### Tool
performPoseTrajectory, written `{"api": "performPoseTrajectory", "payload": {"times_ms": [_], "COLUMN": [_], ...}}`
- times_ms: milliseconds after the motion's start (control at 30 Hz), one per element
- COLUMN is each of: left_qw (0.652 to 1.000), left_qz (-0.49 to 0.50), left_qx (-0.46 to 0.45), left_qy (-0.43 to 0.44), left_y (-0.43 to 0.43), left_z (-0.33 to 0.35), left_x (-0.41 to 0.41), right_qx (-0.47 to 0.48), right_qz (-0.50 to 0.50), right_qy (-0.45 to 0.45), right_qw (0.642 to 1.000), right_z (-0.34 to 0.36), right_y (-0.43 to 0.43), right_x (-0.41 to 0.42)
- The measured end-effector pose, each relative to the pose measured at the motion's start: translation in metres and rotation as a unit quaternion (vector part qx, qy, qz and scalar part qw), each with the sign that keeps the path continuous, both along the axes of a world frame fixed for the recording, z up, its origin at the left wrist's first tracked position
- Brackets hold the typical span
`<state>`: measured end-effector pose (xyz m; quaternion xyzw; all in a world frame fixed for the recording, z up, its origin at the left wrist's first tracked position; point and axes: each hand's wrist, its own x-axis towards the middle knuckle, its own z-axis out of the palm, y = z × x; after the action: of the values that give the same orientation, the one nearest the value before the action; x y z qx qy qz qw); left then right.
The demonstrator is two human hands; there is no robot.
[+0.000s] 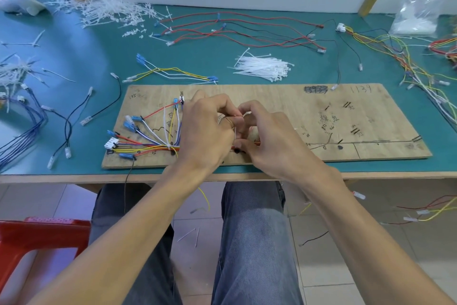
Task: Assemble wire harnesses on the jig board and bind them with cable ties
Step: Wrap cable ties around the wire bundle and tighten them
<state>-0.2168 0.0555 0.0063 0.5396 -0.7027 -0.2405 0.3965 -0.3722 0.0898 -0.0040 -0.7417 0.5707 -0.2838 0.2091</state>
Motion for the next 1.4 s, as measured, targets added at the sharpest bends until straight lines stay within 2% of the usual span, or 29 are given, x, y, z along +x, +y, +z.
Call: {"api": "performPoseTrajectory", "payload": {"times_ms": [167,367,833,1033,1100,1167,1233,1300,1400], "left_qw": [1.0,0.999,0.998,0.998,0.997,0.997,0.996,0.995,0.995], "left_qz": [0.003,-0.047,-0.03,-0.036,-0.043,-0.04,-0.043,-0.048,-0.056], "left_qx": [-0.012,-0.008,0.02,-0.009,-0.023,-0.038,-0.058,-0.069,-0.063], "left_qy": [0.017,-0.002,0.057,-0.041,-0.054,-0.057,-0.057,-0.055,-0.051], "left_y": [0.0,0.0,-0.005,-0.003,-0.002,0.0,0.004,0.007,0.012], "left_z": [-0.001,0.001,0.002,0.01,0.014,0.02,0.024,0.026,0.024], "left_x": [0.002,0.008,0.0,0.012,0.019,0.024,0.028,0.03,0.032], "right_qx": [-0.018,0.062,0.095,0.055,0.076,0.074,0.033,0.025,0.09], "right_qz": [-0.001,-0.004,0.004,0.022,0.035,-0.008,-0.133,-0.259,-0.314], "right_qy": [-0.005,-0.067,-0.063,0.021,-0.04,-0.142,-0.175,-0.093,0.043], "right_qw": [1.0,0.996,0.993,0.998,0.996,0.987,0.975,0.961,0.944], "right_z": [-0.003,0.007,0.009,0.02,0.024,0.028,0.028,0.025,0.014], "right_y": [0.003,-0.006,-0.019,-0.015,-0.022,-0.04,-0.069,-0.099,-0.13], "right_x": [0.006,-0.002,-0.011,-0.009,-0.019,-0.038,-0.06,-0.079,-0.093]}}
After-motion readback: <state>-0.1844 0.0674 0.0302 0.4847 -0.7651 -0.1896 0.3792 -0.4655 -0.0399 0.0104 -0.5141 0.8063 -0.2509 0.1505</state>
